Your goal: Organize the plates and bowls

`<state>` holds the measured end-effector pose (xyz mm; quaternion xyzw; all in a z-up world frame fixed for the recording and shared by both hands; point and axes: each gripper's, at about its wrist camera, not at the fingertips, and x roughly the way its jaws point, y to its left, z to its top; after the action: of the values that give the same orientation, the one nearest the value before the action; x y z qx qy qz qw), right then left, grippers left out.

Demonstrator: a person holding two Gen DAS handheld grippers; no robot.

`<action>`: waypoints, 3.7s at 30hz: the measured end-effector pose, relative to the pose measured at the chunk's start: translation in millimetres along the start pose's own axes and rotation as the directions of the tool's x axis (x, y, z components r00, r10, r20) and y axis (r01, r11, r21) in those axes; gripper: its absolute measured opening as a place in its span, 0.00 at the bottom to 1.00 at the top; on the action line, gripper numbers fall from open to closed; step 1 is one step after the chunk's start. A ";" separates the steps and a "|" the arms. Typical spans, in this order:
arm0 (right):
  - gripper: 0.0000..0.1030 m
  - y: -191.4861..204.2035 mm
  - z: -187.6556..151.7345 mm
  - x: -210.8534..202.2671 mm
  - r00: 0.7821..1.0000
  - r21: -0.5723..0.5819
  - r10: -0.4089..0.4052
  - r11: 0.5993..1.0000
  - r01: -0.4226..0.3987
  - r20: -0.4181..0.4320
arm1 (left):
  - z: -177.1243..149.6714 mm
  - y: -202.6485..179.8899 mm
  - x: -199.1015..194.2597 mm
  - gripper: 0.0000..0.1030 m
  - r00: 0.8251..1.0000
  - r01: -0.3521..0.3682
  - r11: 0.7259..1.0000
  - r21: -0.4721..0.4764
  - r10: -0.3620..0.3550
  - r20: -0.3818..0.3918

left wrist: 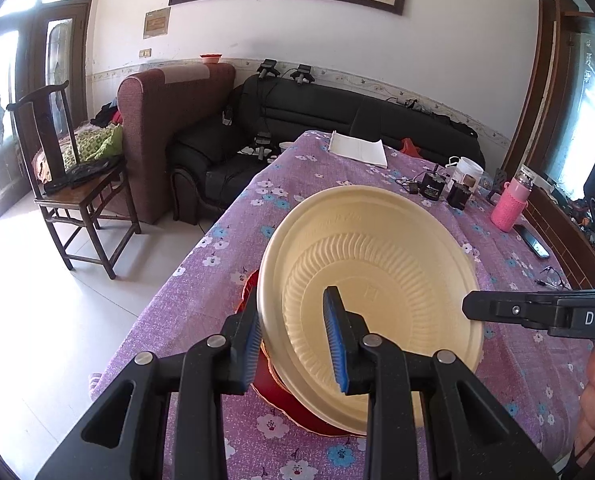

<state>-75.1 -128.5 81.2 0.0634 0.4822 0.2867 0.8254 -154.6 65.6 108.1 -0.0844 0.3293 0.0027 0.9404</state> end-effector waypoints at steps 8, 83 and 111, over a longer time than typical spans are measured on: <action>0.16 -5.7 -1.6 10.8 1.000 0.020 -0.009 1.000 0.010 -0.028 | -3.4 1.1 11.4 0.27 1.000 -0.002 1.000 -0.006 0.002 -0.030; 0.47 -93.0 -20.9 22.7 1.000 0.152 0.006 0.988 -0.011 0.031 | -33.3 96.6 20.5 0.30 0.965 0.195 0.941 -0.278 -0.235 -0.118; 0.12 -77.0 -14.9 60.9 0.999 0.101 -0.033 0.994 0.035 -0.018 | -29.9 72.4 62.6 0.11 0.959 0.190 0.961 -0.200 -0.225 -0.172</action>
<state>-33.2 -162.2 -2.3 0.0945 0.5039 0.2484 0.8219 -128.5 129.0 35.0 -0.2036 0.4065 -0.0746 0.8875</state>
